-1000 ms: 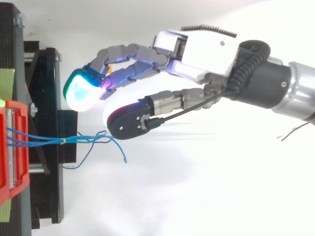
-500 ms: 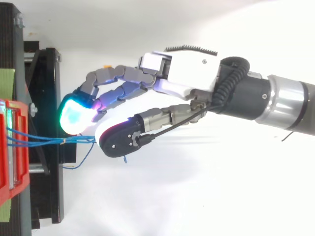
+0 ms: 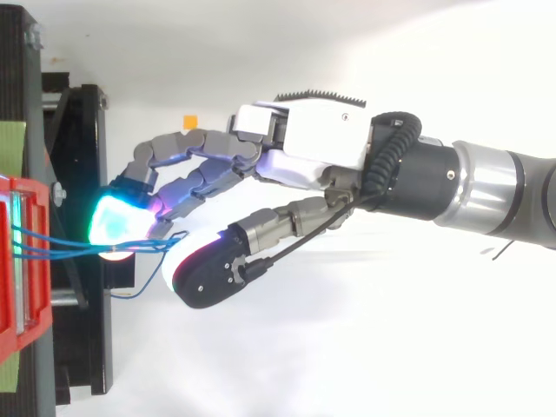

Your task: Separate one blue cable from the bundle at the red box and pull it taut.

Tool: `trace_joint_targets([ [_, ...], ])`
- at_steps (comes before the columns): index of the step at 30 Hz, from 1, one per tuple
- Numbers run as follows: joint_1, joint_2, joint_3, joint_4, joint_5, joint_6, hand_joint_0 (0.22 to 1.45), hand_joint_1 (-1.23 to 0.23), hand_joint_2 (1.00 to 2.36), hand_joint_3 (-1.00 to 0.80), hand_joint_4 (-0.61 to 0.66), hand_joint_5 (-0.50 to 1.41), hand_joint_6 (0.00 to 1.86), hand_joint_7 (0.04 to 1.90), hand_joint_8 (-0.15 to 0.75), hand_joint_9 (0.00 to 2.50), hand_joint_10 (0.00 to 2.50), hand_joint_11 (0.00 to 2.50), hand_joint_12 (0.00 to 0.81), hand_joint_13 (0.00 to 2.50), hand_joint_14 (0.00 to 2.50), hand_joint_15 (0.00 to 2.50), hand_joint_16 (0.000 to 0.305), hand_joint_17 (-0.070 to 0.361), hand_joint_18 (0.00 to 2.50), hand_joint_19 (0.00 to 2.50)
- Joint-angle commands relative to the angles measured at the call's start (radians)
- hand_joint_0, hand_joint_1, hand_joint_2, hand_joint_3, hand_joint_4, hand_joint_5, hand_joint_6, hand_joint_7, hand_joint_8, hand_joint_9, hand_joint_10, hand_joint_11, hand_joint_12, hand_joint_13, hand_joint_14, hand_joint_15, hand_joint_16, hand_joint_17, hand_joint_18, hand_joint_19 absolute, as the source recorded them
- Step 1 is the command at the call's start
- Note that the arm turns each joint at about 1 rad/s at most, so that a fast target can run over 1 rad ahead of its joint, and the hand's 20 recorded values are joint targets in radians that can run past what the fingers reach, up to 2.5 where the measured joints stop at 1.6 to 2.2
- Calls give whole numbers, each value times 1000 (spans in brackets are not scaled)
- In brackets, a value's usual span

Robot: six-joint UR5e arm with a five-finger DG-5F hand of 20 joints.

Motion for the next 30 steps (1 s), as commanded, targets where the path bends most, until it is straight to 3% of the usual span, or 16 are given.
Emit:
trace_joint_targets([
  [1, 3, 0, 4, 2, -2, -2, 525, -748, 1000, -500, 240, -194, 501, 1077, 317, 656, 8, 566, 382, 702, 14, 456, 44, 100, 563, 508],
  [19, 23, -2, 12, 3, 4, -11, 593, -752, 1002, -464, 226, -188, 501, 1096, 305, 682, 7, 603, 367, 735, 16, 480, 42, 94, 613, 547],
  [30, 10, 0, 12, -1, -17, -3, 598, -734, 1004, -431, 232, -179, 501, 1098, 309, 694, 7, 602, 367, 748, 16, 504, 42, 94, 630, 565],
])
